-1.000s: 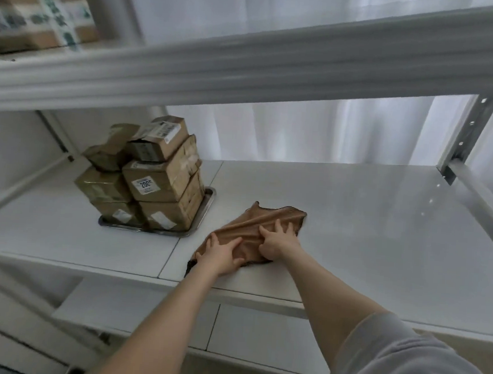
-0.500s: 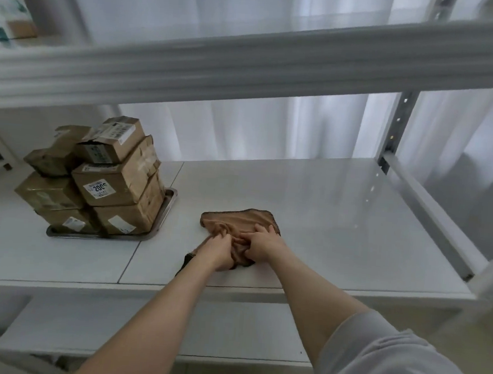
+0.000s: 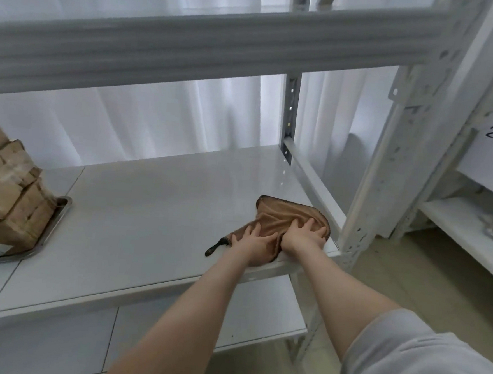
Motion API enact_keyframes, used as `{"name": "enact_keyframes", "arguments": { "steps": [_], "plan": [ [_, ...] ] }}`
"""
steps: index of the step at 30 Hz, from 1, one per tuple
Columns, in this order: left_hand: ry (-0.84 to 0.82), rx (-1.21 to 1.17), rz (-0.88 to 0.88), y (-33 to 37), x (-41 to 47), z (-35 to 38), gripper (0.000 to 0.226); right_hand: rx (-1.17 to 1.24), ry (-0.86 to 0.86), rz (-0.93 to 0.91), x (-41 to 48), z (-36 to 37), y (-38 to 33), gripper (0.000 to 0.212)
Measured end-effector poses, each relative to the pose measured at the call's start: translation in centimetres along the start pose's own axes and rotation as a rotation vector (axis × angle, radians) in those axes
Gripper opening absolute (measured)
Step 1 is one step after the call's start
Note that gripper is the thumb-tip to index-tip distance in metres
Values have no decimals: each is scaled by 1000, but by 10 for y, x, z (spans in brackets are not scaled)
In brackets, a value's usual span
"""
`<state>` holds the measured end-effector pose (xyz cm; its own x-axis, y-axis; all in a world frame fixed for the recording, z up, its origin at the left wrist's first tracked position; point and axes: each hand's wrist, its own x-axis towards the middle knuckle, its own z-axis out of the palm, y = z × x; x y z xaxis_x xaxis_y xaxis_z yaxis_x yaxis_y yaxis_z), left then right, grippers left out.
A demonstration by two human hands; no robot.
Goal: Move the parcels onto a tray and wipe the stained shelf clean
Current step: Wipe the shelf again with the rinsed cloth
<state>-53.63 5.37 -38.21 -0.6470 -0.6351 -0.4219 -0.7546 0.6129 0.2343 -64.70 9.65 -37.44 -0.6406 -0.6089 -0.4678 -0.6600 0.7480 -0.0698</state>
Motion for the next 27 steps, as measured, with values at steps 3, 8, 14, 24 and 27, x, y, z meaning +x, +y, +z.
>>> {"name": "enact_keyframes", "arguments": {
  "steps": [3, 8, 14, 24, 27],
  "plan": [
    [-5, -3, 57, -3, -5, 4, 46, -101, -12, 35, -7, -6, -5, 75],
    [35, -88, 6, -55, -32, 0, 42, -235, 23, -69, -24, -1, -49, 61],
    [149, -246, -182, -157, -74, 4, 27, -234, -30, -263, -59, 36, -144, 65],
    [227, -156, -558, -321, -199, 7, 63, -164, -153, -677, -160, 110, -304, 103],
    [221, -158, -651, -356, -221, 7, 74, -161, -149, -828, -182, 127, -331, 109]
  ]
}}
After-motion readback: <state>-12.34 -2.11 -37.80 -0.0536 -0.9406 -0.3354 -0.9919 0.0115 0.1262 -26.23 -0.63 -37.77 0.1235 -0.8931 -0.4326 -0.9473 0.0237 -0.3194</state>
